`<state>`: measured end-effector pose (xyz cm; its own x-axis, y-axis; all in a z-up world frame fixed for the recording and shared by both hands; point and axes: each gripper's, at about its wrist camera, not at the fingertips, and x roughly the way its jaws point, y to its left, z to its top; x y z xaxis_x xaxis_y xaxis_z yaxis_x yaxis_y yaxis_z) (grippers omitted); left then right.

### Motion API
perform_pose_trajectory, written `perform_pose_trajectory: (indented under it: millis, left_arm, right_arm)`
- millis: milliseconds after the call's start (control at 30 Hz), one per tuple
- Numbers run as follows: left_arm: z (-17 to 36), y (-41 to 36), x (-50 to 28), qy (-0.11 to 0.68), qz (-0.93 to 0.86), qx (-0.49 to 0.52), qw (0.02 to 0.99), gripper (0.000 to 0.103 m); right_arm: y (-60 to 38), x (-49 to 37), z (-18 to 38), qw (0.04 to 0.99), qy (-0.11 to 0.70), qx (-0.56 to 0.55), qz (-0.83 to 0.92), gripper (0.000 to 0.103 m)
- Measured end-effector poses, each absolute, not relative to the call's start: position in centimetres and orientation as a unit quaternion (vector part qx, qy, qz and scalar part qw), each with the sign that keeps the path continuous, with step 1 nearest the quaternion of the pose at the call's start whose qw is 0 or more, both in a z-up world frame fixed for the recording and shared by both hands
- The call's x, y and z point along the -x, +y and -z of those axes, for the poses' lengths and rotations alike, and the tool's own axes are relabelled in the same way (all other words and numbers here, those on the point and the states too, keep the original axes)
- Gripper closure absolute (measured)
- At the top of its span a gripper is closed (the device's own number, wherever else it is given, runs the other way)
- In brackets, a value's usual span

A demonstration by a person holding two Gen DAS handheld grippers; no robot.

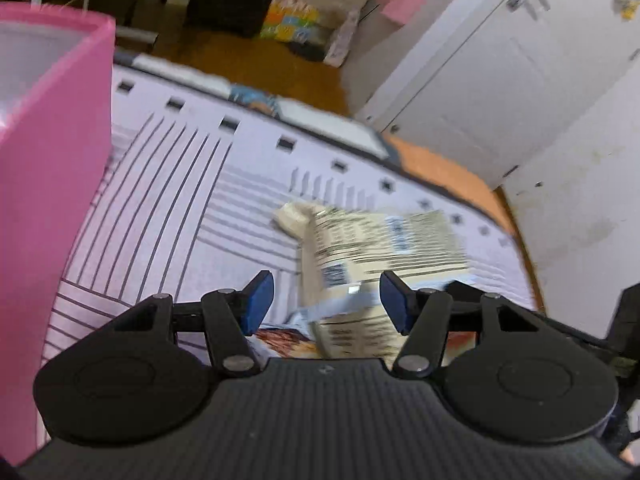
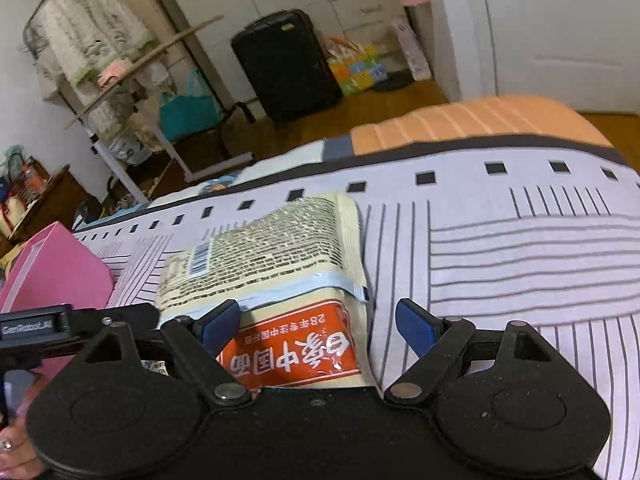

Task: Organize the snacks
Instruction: 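Reach the left gripper to the cream noodle bag and grasp it, then lift the noodle bag with the left gripper and release it into the pink box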

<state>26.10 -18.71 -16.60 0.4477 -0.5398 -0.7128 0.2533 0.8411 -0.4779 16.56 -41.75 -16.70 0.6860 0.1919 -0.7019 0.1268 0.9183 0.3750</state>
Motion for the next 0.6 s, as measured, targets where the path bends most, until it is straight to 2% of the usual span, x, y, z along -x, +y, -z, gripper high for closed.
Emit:
perform_pose_trajectory:
  millis: [100,200,333,433,600]
  left_arm:
    - [17.6,-18.1,-26.2,0.469,0.249,0.165,0.831,0.045]
    - [17.8,-18.4,-26.7,0.477,0.274,0.169,0.818,0.045]
    - [18.2,-20.2,-26.5,0.496,0.303,0.172,0.795,0.051]
    - [17.7,-21.1,-25.4,0.485,0.314,0.157,0.801,0.053]
    - [16.5,-21.8,-24.0,0.489,0.325,0.119,0.801,0.051]
  right_arm:
    - [-40.9,-16.7,17.0,0.888,0.41,-0.2,-0.056,0.015]
    - [-39.1,-16.6,16.6,0.898,0.41,-0.149,-0.061,0.015]
    - [-38.0,-16.2,15.8,0.892,0.425,-0.138,-0.069,0.014]
    - [-36.6,-14.9,15.6,0.896,0.428,-0.102,-0.06,0.008]
    - [-35.7,-13.3,14.6,0.893,0.434,-0.114,-0.035,0.004]
